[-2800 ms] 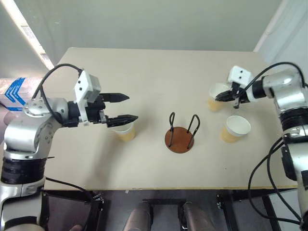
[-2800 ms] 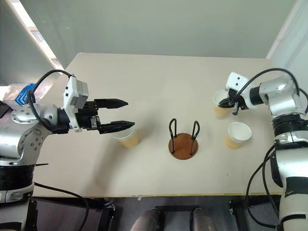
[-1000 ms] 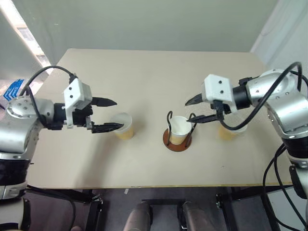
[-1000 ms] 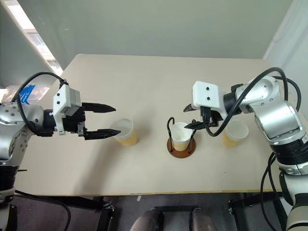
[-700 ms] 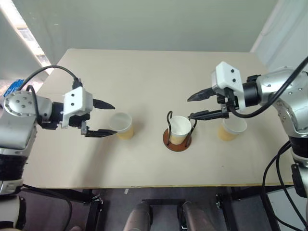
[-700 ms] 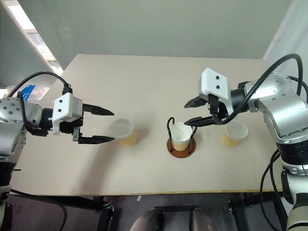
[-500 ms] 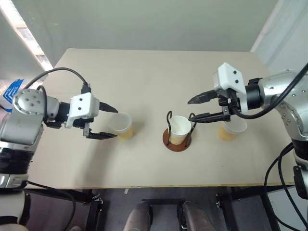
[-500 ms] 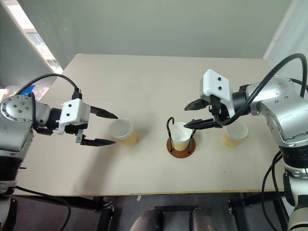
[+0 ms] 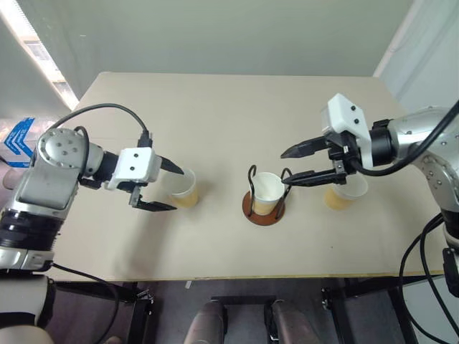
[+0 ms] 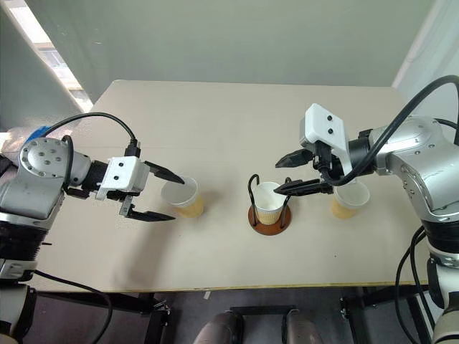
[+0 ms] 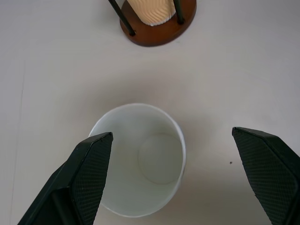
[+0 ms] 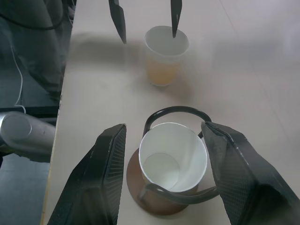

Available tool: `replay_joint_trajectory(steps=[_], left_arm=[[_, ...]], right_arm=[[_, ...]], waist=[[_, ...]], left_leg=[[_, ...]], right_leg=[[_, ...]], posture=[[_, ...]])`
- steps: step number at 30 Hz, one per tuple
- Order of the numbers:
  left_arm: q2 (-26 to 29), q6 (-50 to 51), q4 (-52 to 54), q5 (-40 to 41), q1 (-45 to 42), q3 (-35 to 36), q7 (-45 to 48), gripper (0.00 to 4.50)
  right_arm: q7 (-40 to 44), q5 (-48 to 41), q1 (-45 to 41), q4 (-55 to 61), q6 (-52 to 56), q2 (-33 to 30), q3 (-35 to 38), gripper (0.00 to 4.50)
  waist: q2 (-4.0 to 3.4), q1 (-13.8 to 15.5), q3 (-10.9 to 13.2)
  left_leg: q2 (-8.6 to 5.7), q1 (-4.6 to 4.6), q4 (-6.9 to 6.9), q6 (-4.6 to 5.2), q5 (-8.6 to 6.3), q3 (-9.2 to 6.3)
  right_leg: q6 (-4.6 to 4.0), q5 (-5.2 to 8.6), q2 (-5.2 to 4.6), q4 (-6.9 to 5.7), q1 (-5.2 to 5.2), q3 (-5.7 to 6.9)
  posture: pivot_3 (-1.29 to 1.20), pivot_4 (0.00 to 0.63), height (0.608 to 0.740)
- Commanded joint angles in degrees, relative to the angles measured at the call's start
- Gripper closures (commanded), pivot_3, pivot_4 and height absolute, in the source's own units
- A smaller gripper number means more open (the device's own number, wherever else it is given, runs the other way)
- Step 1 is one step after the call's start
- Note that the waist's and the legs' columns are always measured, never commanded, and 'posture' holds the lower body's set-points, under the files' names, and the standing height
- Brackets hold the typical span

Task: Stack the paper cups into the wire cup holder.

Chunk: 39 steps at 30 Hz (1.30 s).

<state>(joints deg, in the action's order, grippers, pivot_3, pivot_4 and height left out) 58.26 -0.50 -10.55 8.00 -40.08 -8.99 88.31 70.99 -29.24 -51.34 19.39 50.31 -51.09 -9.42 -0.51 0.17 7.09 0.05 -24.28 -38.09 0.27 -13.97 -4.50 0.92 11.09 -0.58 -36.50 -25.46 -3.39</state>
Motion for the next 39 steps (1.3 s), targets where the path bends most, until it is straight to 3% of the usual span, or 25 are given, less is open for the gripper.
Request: replay_joint_trajectory(steps=[1, 10, 11, 14, 24, 33, 39], left_arm=[[0.59, -1.44, -0.12, -1.41, -1.58, -0.05, 0.6, 0.0], [0.48, -4.87, -2.1, -4.37, -1.67, -1.22, 0.62, 0.0], [0.24, -5.32, -2.76, -4.77, -1.87, -1.44, 0.46, 0.19], [-0.4, -6.64, -4.46, -5.83, -2.39, -1.94, 0.18, 0.96], [-2.87, -6.11, -7.1, -5.24, -5.13, -3.42, 2.77, 4.48], [-2.54, -1.49, -5.88, -1.1, -7.15, -4.34, 4.19, 4.48], [-3.87, 13.28, 1.96, 11.08, -13.68, -4.24, 4.19, 4.48]], right_arm=[[-0.28, -1.53, -1.2, 1.3, 0.15, -1.25, 3.01, 1.81], [-0.07, -2.78, -1.36, 0.46, -0.12, -2.31, 2.85, 1.81], [-0.09, -2.81, -1.31, 0.31, -0.22, -2.37, 2.81, 1.77], [-0.2, -2.89, -1.2, 0.15, -0.36, -2.46, 2.79, 1.76], [-1.38, -3.39, -0.13, -0.02, -0.13, -2.43, 3.95, 1.76], [-4.18, -4.03, 2.6, 0.61, -1.05, -2.23, 6.92, 1.76], [-6.56, -6.62, 10.25, 2.92, -4.94, -1.11, 15.03, 1.76]], waist=[[0.0, -0.01, 0.0], [0.0, -0.01, 0.0], [0.0, 0.0, 0.0], [0.0, 0.02, 0.0], [0.01, 0.02, 0.0], [0.01, 0.02, -0.01], [0.07, 0.49, -0.02]], left_leg=[[0.0, 0.0, 0.0, 0.0, 0.0, 0.0], [0.0, 0.0, 0.0, 0.01, 0.0, 0.0], [0.0, 0.0, 0.0, 0.01, 0.0, 0.0], [0.0, 0.0, -0.01, 0.01, 0.0, 0.0], [0.0, -0.01, -0.03, 0.02, -0.01, 0.0], [0.0, -0.02, -0.05, 0.03, -0.01, 0.0], [0.0, -0.18, -0.13, 0.06, -0.01, -0.01]], right_leg=[[0.0, 0.0, 0.0, 0.0, 0.0, 0.0], [0.01, 0.0, 0.0, -0.01, -0.01, 0.0], [0.01, 0.0, 0.0, -0.02, -0.01, 0.0], [0.01, 0.0, -0.01, -0.03, -0.01, 0.01], [0.21, -0.12, -0.01, -0.07, -0.03, 0.01], [0.39, -0.23, -0.01, -0.09, -0.03, 0.02], [0.52, -0.3, -0.04, -0.05, -0.04, 0.1]], posture=[[0.0, 0.15, 0.74], [0.0, 0.15, 0.74], [0.0, 0.15, 0.74], [0.0, 0.15, 0.74], [0.0, 0.15, 0.74], [0.0, 0.15, 0.74], [0.0, 0.15, 0.74]])
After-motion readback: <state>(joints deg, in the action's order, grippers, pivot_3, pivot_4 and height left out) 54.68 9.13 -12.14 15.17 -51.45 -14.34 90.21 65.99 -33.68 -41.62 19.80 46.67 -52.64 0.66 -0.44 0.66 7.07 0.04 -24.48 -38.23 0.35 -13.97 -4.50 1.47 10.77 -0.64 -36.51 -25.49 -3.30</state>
